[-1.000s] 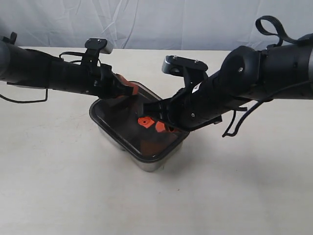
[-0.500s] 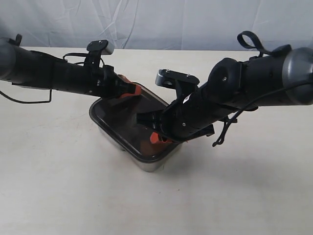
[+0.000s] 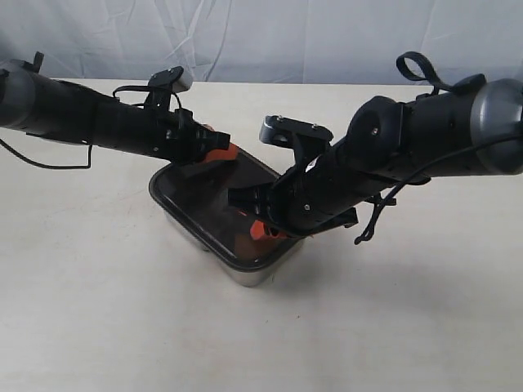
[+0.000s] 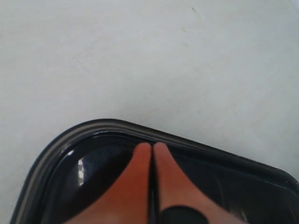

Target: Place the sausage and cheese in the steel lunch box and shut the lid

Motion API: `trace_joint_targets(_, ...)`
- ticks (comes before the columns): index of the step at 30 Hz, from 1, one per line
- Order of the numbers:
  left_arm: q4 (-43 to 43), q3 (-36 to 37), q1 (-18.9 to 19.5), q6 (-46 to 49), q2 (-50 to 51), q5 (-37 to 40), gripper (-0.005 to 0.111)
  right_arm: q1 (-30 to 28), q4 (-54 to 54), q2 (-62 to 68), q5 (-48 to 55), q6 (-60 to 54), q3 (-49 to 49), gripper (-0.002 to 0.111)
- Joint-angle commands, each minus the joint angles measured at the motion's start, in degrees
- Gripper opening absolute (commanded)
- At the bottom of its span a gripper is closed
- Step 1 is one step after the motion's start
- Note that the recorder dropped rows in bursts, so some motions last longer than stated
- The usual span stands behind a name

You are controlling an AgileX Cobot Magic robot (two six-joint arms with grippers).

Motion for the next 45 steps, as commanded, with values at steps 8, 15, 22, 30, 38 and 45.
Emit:
trace_joint_targets(8, 7.8, 1.5, -0.2, -0.9, 2.5, -7.3, 0.0, 0.2, -1.0, 0.1, -2.5, -2.3, 0.6, -0.001)
trace_joint_targets(15, 7.8, 1.5, -0.2, 0.8, -5.6, -6.5, 0.0, -1.2, -5.0, -8.7, -5.8, -2.7, 0.6, -0.001)
trace_joint_targets(22, 8.2, 2.9, -0.2, 0.3, -18.1, -6.1, 0.0, -4.8, -7.4, -18.7, -3.7, -2.7, 0.8, -0.001)
trace_joint_targets(30, 8.2, 18.5, -0.2, 0.3, -41.8, -21.4, 0.0, -4.9, -17.0, -37.9, -1.6, 2.6, 9.8, -0.001)
trace_joint_targets(38, 6.0, 34.5, -0.2, -4.1, -71.4, -20.3, 0.0, -4.9, -25.2, -60.1, -0.3, 7.7, 20.9, -0.001)
trace_joint_targets(45, 6.2, 37.5, -0.2, -3.9, -85.1, -19.8, 0.0, -4.9, -25.9, -70.8, -0.9, 7.7, 21.4, -0.001)
